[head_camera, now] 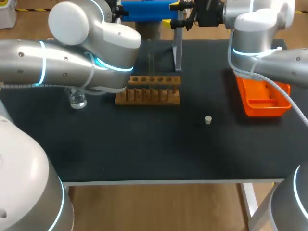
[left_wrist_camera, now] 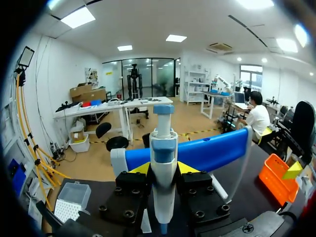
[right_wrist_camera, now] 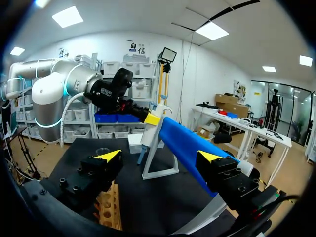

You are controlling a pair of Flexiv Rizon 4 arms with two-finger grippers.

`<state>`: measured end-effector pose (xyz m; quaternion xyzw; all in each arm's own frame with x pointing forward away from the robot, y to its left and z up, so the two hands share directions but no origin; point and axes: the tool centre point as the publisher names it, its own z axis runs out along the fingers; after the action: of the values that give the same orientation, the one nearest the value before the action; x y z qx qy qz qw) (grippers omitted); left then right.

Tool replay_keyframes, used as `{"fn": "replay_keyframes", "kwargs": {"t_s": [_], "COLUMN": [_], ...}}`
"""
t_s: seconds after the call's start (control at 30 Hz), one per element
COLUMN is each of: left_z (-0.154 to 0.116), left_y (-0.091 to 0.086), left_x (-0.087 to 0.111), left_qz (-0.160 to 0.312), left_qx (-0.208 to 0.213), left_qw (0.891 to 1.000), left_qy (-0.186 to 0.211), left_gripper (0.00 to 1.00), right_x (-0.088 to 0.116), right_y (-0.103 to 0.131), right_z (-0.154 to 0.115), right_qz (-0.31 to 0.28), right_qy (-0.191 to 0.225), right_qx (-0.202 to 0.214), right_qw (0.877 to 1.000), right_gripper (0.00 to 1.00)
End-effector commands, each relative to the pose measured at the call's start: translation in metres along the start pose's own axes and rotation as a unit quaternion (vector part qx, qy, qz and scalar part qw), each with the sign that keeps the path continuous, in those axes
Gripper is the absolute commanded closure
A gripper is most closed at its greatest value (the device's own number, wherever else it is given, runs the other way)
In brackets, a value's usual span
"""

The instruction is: Invert the test tube, pick up the pipette, mount the tip to pipette, aspirate from beaker and dispense into the tube, eject the tip, return the pipette, and cap with the stopper.

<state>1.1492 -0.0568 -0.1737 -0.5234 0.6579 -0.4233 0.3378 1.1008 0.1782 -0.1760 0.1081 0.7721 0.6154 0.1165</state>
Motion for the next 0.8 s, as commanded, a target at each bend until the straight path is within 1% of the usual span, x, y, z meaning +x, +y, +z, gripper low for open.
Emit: {"fn": "replay_keyframes", "kwargs": {"t_s": [0.03,0.47,0.8], "left_z": [0.007,0.018,0.024], "left_y": [-0.004,-0.002,0.006], "left_x": [0.003,0.000,-0.003], "left_qz": [0.000,-0.001,-0.011], "left_qx": [-0.026,-0.052,-0.070], "left_qw": [1.000,0.998,0.997], "left_qy": [-0.009,-0.025,-0.030], "left_gripper": [1.00,1.00,1.00], "right_x": [-0.001,-0.001,-0.001], "right_y": [0.000,0.000,0.000], "right_z": [0.001,0.001,0.001], "right_qz": [0.000,0.000,0.000], "right_qy": [0.000,0.000,0.000], "right_qx": [0.001,0.001,0.001], "right_qw": [1.000,1.000,1.000], "right_gripper": [0.00,0.00,0.00]}}
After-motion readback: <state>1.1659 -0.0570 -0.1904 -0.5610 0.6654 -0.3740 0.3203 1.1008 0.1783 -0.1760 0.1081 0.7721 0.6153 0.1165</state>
